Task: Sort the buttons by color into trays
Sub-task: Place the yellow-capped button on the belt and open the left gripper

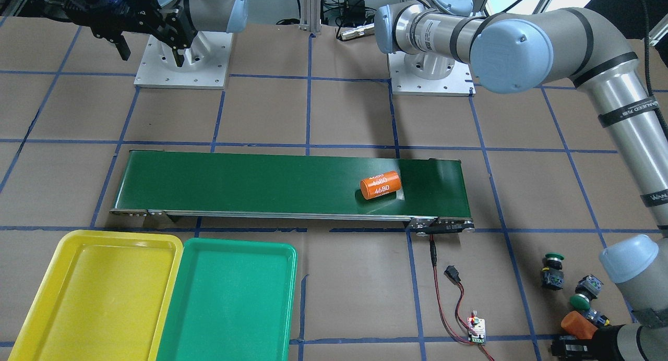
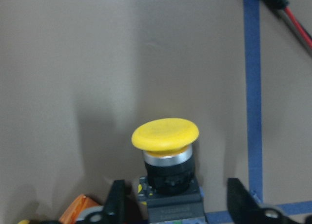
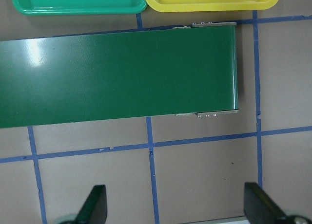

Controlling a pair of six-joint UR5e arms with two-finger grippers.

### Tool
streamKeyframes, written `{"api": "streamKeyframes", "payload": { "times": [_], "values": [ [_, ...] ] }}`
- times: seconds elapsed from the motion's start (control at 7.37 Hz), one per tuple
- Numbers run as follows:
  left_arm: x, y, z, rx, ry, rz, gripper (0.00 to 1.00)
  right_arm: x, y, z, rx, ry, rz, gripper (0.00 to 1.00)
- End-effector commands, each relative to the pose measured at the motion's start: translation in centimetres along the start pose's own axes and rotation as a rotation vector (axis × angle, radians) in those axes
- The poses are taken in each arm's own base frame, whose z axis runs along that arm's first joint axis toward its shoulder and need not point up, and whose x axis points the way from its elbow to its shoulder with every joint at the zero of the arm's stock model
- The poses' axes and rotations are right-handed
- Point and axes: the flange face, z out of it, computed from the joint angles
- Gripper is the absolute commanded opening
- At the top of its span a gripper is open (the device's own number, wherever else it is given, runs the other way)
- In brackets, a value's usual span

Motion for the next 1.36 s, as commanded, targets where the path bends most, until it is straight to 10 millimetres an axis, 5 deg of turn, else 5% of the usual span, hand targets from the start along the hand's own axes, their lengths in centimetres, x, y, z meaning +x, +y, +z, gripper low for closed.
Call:
{"api": "streamKeyframes", "payload": {
  "times": [0.0, 0.14, 0.41, 0.95, 1.22],
  "values": [
    [1.4, 0.2, -1.7, -0.021, 0.008, 0.013, 0.00, 0.0, 0.0, 0.0, -0.001, 0.001, 0.000, 1.00],
    [3.5, 0.9, -6.0, -0.023, 0.008, 0.035, 0.00, 0.0, 0.0, 0.0, 0.001, 0.002, 0.000, 1.00],
    [12.0, 4.6, -11.0, -0.142, 0.063, 0.116, 0.00, 0.0, 0.0, 0.0, -0.001, 0.002, 0.003, 1.00],
    [23.5, 16.6, -13.8, -0.236, 0.086, 0.259, 0.00, 0.1, 0.0, 0.1, -0.002, 0.007, 0.002, 1.00],
    [27.2, 21.2, -14.3, -0.245, 0.075, 0.250, 0.00, 0.1, 0.0, 0.0, -0.001, 0.008, 0.002, 1.00]
  ]
}}
